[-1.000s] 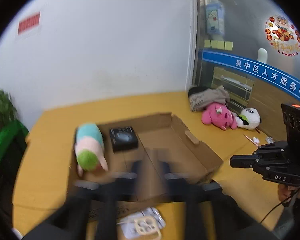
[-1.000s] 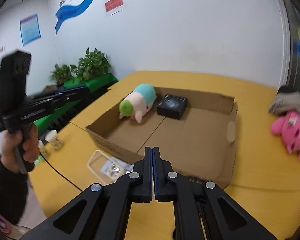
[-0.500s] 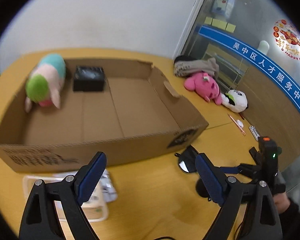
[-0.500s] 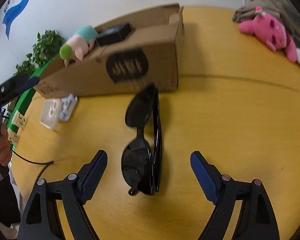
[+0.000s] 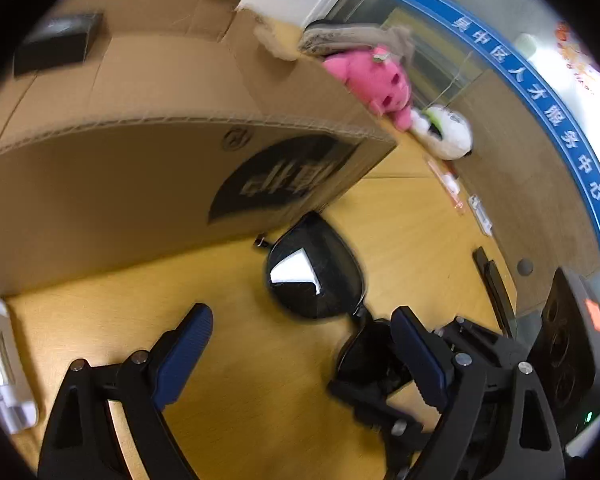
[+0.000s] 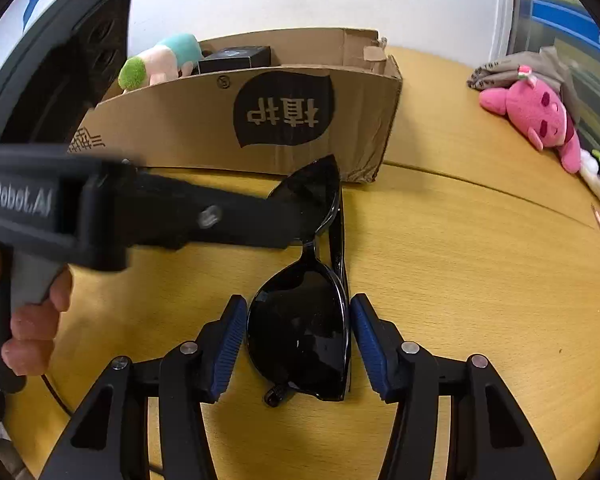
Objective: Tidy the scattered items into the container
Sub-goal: 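Move the right gripper to the black sunglasses and close on them, then lift the sunglasses with the right gripper and carry them over the cardboard box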
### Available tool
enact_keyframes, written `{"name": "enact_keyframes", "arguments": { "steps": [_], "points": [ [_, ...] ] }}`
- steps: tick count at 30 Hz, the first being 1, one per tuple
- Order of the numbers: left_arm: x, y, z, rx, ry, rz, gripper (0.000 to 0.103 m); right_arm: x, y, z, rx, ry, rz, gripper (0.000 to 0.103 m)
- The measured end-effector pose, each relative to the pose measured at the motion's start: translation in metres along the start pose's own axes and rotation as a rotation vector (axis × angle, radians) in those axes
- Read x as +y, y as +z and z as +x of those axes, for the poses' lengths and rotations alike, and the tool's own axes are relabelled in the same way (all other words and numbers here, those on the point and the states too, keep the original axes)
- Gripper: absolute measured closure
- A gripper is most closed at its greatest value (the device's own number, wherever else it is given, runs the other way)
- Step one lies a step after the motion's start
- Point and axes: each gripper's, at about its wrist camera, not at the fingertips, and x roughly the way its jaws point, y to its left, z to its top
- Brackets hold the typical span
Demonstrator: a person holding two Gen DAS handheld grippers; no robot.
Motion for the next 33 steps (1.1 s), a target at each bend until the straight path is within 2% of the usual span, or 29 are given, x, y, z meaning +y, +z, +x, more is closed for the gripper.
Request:
{"name": "enact_keyframes", "arguments": {
  "steps": [5, 7, 9, 11, 12, 19, 22, 25, 28, 30, 31, 32, 33],
  "points": [
    [-0.003, -0.004, 0.005, 0.006, -0.060, -0.017, 0.014, 0.013, -0.004, 0.001, -0.009, 0.015, -0.038, 0.046],
    [-0.003, -0.007, 0.004, -0.012, -0.051, -0.024, 0.015, 0.016, -0.005, 0.000, -0.012, 0.007, -0.036, 0.047],
    [-0.002, -0.010, 0.002, -0.028, -0.032, -0.035, 0.022, 0.017, -0.006, -0.001, -0.018, 0.005, -0.022, 0.047],
    [0.001, -0.011, 0.003, -0.039, 0.008, -0.042, 0.043, 0.017, -0.006, -0.002, -0.020, 0.001, -0.010, 0.047],
    [0.003, -0.013, 0.001, -0.045, 0.021, -0.050, 0.047, 0.018, -0.006, -0.002, -0.020, -0.004, -0.005, 0.047],
    [0.012, -0.018, -0.003, -0.060, 0.006, -0.074, 0.050, 0.023, -0.008, -0.005, -0.019, -0.008, -0.001, 0.048],
    [0.019, -0.018, -0.006, -0.062, -0.001, -0.104, 0.084, 0.022, -0.011, -0.008, -0.021, -0.009, 0.029, 0.048],
    [0.027, -0.018, -0.008, -0.058, -0.034, -0.135, 0.091, 0.021, -0.012, -0.010, -0.020, 0.003, 0.043, 0.048],
    [0.025, -0.020, -0.010, -0.057, -0.026, -0.126, 0.091, 0.023, -0.012, -0.011, -0.019, 0.007, 0.044, 0.048],
    [0.027, -0.021, -0.012, -0.046, -0.057, -0.148, 0.091, 0.021, -0.011, -0.011, -0.019, 0.018, 0.052, 0.048],
    [0.030, -0.022, -0.011, -0.028, -0.075, -0.166, 0.083, 0.019, -0.011, -0.011, -0.019, 0.024, 0.058, 0.048],
    [0.032, -0.024, -0.009, -0.004, -0.093, -0.185, 0.070, 0.017, -0.011, -0.011, -0.023, 0.036, 0.072, 0.048],
    [0.033, -0.026, -0.007, 0.009, -0.118, -0.201, 0.068, 0.016, -0.011, -0.012, -0.024, 0.045, 0.085, 0.048]
  ]
}}
